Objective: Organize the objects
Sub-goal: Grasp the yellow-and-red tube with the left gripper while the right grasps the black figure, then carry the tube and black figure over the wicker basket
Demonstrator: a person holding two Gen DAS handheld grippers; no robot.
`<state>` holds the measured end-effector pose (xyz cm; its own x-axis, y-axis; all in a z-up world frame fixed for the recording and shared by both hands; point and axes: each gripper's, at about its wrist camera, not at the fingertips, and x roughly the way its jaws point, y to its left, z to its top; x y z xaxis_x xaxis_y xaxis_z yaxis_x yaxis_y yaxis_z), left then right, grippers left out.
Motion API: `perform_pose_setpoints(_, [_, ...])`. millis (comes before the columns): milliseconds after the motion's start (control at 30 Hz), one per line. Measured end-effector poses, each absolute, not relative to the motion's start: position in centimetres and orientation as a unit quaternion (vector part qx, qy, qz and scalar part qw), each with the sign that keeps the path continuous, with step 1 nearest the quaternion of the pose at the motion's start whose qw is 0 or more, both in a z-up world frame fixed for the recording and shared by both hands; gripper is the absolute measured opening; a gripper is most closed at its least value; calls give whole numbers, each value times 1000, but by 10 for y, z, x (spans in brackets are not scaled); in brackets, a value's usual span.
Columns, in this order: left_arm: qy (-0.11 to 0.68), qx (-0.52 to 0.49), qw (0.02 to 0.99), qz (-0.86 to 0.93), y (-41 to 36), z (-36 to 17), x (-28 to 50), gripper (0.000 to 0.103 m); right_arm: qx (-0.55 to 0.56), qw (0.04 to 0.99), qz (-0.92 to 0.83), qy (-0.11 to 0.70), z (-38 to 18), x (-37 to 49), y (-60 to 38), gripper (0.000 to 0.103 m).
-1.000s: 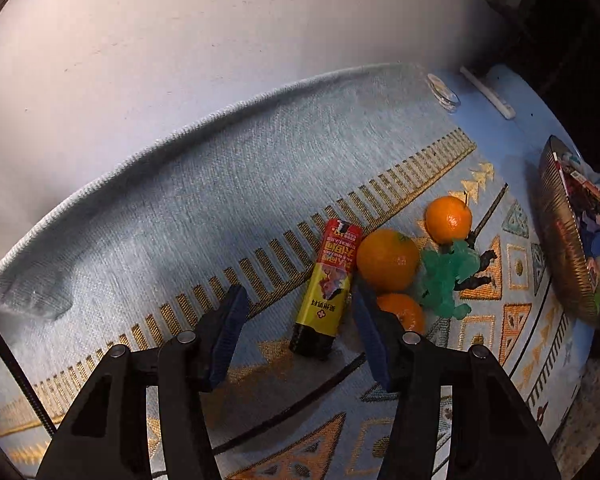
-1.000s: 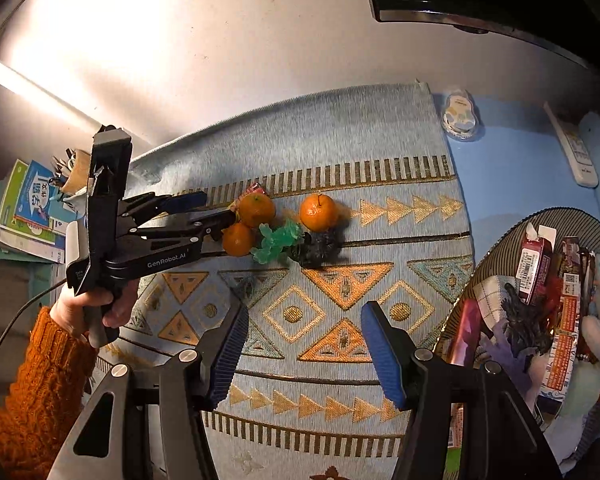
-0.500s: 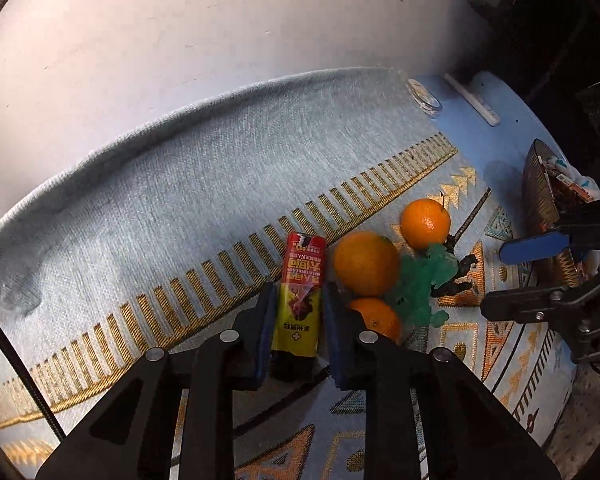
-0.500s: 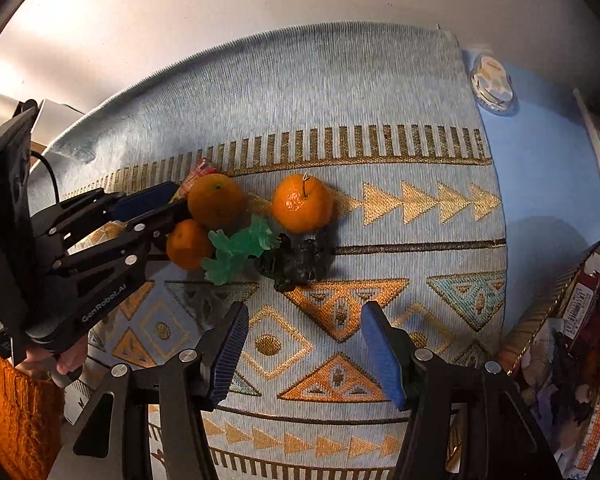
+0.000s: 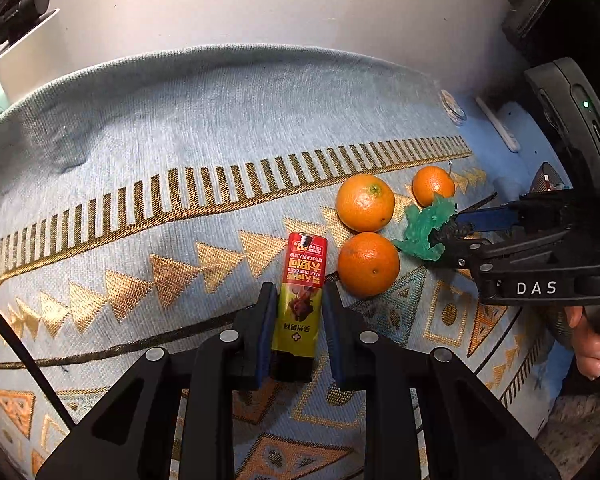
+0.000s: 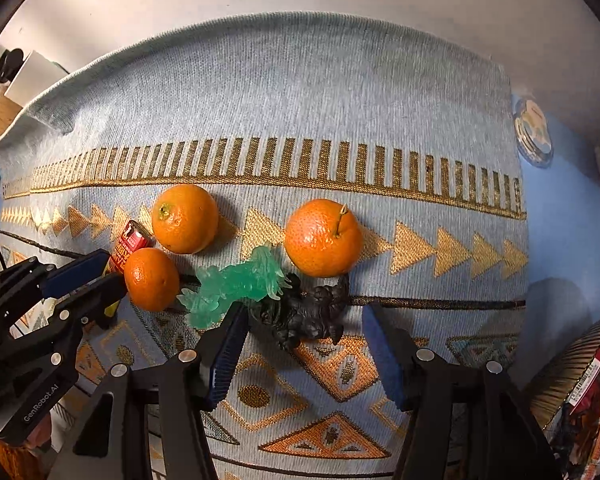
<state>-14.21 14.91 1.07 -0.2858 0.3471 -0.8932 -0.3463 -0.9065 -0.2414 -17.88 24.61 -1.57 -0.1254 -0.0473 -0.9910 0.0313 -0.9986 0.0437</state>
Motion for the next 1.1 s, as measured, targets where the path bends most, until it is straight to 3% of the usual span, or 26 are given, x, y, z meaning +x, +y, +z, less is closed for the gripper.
perform_pose_setpoints(33, [-1, -559, 214, 801, 151, 11, -142, 21, 657, 23, -753, 5, -15, -178, 244, 45])
perform_pose_setpoints(100, [-2, -565, 223, 794, 152, 11, -142, 32, 654, 22, -756, 11, -13, -175, 243, 45])
perform_pose_setpoints(267, [28, -557, 213, 803, 161, 12, -136, 33, 653, 27, -757, -4, -6, -157, 247, 44])
perform_pose_setpoints(433, [95, -535, 186, 818, 176, 11, -128, 20, 647, 36, -761, -25, 10, -141, 258, 44])
perform_pose_setpoints(767, [-42, -518, 171, 837, 153, 62, -86, 20, 611, 75, -778, -126, 61, -104, 284, 44])
perform_pose_setpoints(1100, [-84, -454, 196, 865, 181, 132, -35, 20, 541, 93, -828, -116, 120, -51, 320, 44])
